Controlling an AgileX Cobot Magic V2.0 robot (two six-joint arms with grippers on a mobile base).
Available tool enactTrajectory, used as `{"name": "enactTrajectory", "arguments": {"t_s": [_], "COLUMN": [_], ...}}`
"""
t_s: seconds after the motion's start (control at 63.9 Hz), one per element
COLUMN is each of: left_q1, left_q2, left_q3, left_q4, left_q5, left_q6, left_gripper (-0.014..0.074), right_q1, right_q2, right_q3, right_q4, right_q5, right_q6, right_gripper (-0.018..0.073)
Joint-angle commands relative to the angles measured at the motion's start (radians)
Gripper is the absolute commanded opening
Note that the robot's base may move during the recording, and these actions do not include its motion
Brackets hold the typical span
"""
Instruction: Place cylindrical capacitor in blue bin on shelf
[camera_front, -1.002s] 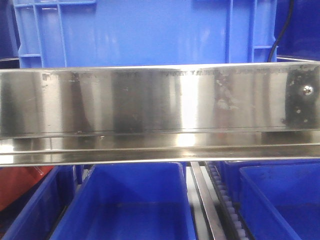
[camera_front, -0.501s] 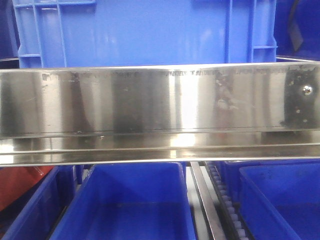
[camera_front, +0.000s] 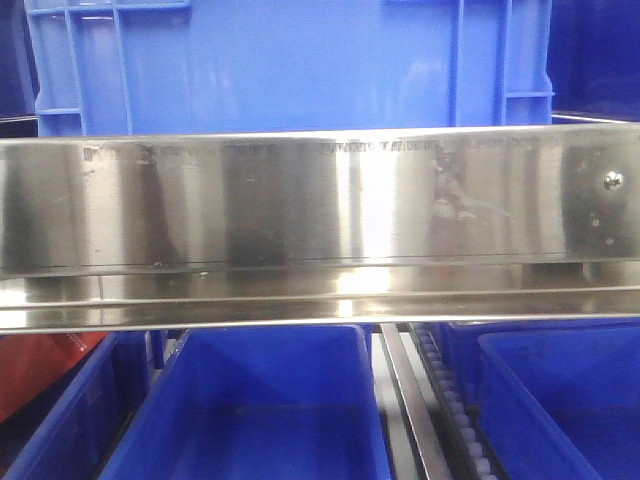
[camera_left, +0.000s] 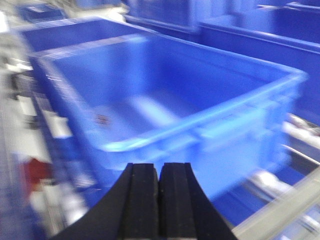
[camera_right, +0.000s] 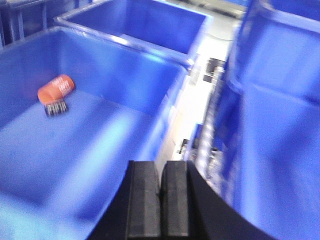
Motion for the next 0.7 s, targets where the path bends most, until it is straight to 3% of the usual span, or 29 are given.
{"name": "enactTrajectory", "arguments": {"t_s": [0.0,0.078,0.376,0.689], "left_q1": [-0.003,-0.003,-0.003,-0.003], "left_q2": [-0.034,-0.061,-0.180,-0.315], "left_q3": [0.005,0.020,0.234,0.452], "left_q4": [0.098,0.131,0.103,0.093], "left_q5": [-0.014,-0.013,-0.088,-0.228], "left_q6": [-0.057,-0.057,-0.057,-0.057], "left_gripper": [-0.0111,-0.0111,-0.0111,-0.0111], "right_q1": [0.002,0.002,0.002,0.002], "right_q2": [-0.117,-0.209,-0.523,-0.704], "right_q3": [0.126,0.263,0.718,1.019], "right_q4": [-0.045,-0.052,-0.047,-0.006], "right_q5": [-0.081,-0.147,-0.333,-0.500], "right_q6": [0.038,0.050,0.104,0.111], "right_gripper": [-0.0153,-0.0153,-0.0153,-0.0153]}}
